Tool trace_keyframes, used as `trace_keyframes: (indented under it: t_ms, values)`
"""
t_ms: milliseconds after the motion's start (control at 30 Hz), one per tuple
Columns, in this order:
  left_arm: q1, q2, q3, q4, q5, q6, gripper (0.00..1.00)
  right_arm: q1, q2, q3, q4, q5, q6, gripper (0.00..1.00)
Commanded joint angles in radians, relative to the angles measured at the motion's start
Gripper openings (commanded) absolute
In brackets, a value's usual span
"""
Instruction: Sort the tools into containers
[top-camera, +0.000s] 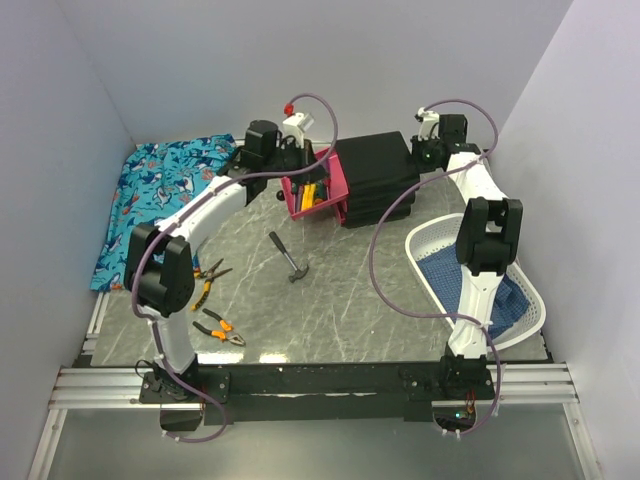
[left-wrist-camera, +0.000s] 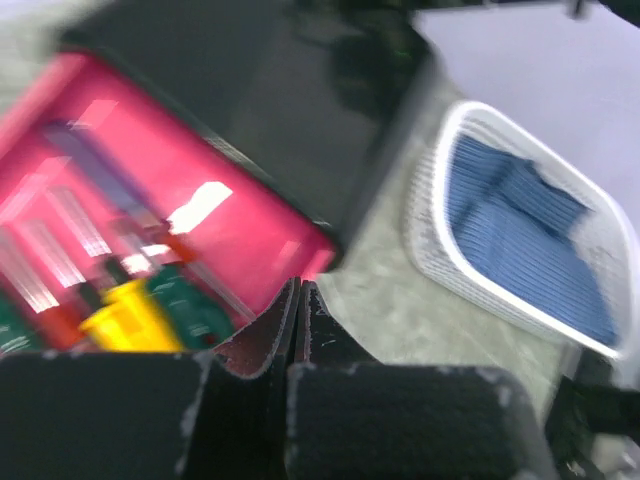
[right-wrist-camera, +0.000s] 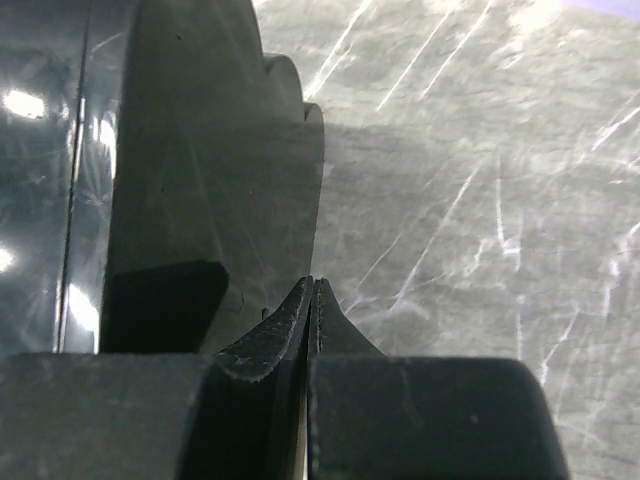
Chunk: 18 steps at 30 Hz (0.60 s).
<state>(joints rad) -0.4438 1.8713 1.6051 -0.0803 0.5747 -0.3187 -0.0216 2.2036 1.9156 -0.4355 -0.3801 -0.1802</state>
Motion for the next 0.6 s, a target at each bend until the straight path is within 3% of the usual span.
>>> trace_keyframes:
  t_ms: [0, 233, 567]
  values:
    - [0.034, -0.115, -0.013, -0.048, -0.157, 0.053, 0.01, 0.026, -0.019, -0.015, -0.012, -0.017, -0.002, 0.0]
    - [0.204, -0.08, -0.114, -0.062, -0.228, 0.093, 0.01, 0.026, -0.007, -0.006, -0.014, -0.005, -0.008, 0.0]
    - [0.238, 0.123, -0.025, -0.044, -0.17, 0.115, 0.01, 0.025, -0.008, -0.024, -0.016, 0.012, -0.024, 0.0]
